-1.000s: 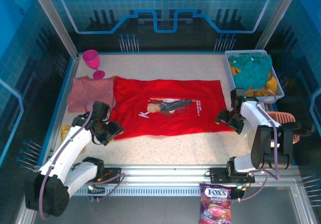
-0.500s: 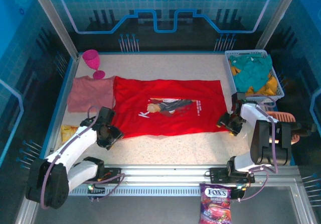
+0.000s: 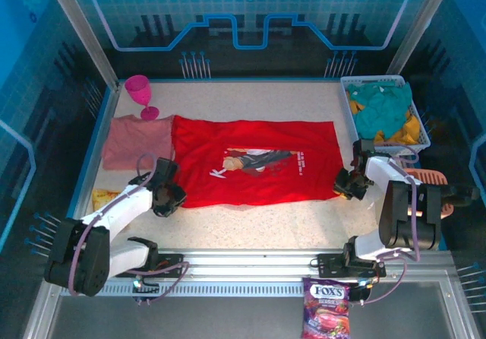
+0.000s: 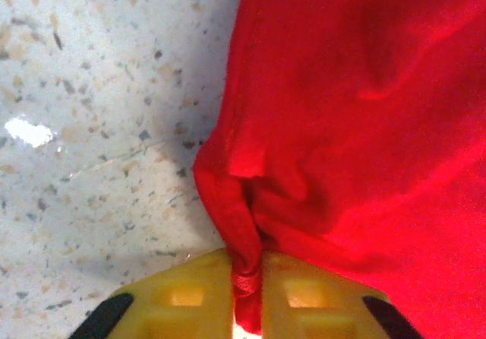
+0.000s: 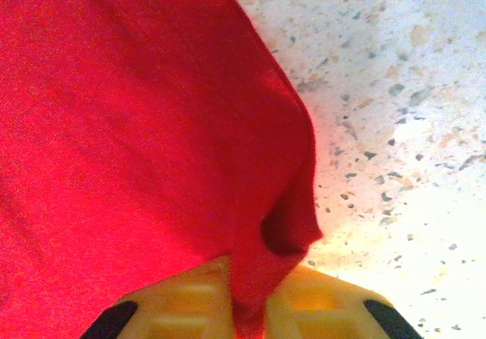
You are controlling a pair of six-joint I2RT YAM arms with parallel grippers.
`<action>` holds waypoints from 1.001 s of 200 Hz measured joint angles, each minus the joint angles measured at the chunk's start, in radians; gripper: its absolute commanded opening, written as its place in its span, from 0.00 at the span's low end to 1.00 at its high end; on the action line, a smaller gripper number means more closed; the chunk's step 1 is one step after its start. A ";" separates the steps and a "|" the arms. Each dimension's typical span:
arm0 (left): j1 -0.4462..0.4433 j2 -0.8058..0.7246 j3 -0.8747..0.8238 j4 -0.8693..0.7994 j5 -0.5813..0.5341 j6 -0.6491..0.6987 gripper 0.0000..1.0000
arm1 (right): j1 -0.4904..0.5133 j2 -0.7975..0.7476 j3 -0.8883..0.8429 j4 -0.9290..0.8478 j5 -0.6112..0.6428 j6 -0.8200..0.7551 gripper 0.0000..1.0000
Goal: Fold and stack the t-shirts
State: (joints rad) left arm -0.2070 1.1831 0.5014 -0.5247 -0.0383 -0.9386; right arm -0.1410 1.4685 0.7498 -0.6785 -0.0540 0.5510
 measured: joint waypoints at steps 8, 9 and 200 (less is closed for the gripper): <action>0.000 0.002 0.004 0.005 -0.003 -0.001 0.00 | -0.002 0.000 0.000 0.000 -0.006 -0.008 0.00; 0.000 0.002 0.005 0.006 -0.003 -0.003 0.00 | -0.002 0.000 0.001 0.000 -0.006 -0.012 0.00; 0.116 0.385 0.630 -0.219 0.035 0.262 0.00 | -0.018 0.315 0.437 -0.039 -0.092 -0.031 0.01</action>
State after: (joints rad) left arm -0.0906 1.5681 1.1313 -0.7433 -0.0029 -0.6765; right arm -0.1585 1.7832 1.1870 -0.7170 -0.1463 0.5201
